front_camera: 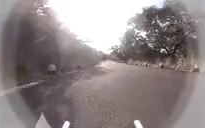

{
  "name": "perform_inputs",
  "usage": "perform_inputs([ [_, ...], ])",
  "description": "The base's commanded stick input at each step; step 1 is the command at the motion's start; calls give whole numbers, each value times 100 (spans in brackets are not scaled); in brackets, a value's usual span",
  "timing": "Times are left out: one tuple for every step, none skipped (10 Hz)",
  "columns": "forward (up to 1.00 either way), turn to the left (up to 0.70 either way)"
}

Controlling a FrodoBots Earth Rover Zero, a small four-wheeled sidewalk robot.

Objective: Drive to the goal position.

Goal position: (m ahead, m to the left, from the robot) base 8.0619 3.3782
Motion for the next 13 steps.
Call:
perform_inputs([
  [50, 0],
  [50, 0],
  [50, 0],
  [50, 0],
  [50, 0],
  [50, 0],
  [50, 0],
  [50, 0],
  [50, 0],
  [50, 0],
  [50, 0],
  [50, 0],
  [50, 0],
])
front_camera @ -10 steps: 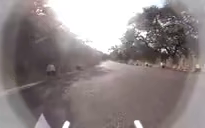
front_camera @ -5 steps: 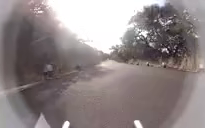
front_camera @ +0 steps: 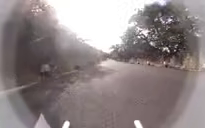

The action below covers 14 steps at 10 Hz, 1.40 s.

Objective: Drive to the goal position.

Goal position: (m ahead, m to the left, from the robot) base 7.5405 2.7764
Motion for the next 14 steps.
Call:
perform_inputs([
  [50, 0],
  [50, 0],
  [50, 0],
  [50, 0],
  [50, 0],
  [50, 0],
  [50, 0],
  [50, 0],
  [50, 0],
  [50, 0],
  [50, 0],
  [50, 0],
  [50, 0],
  [50, 0],
])
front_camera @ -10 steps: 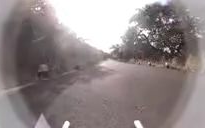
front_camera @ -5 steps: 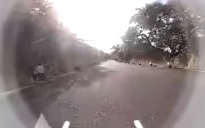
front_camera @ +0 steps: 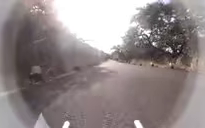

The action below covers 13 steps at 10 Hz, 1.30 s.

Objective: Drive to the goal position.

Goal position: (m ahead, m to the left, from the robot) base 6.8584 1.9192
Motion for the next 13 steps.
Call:
perform_inputs([
  [50, 0],
  [50, 0],
  [50, 0],
  [50, 0],
  [50, 0],
  [50, 0],
  [50, 0],
  [50, 0],
  [50, 0],
  [50, 0],
  [50, 0],
  [50, 0],
  [50, 0],
])
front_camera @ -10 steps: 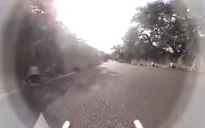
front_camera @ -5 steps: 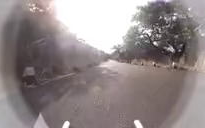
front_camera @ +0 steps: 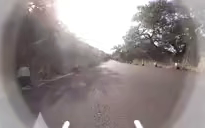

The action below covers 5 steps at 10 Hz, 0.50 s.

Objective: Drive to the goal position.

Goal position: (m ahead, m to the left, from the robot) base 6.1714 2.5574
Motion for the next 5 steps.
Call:
perform_inputs([
  [50, 0],
  [50, 0],
  [50, 0],
  [50, 0],
  [50, 0],
])
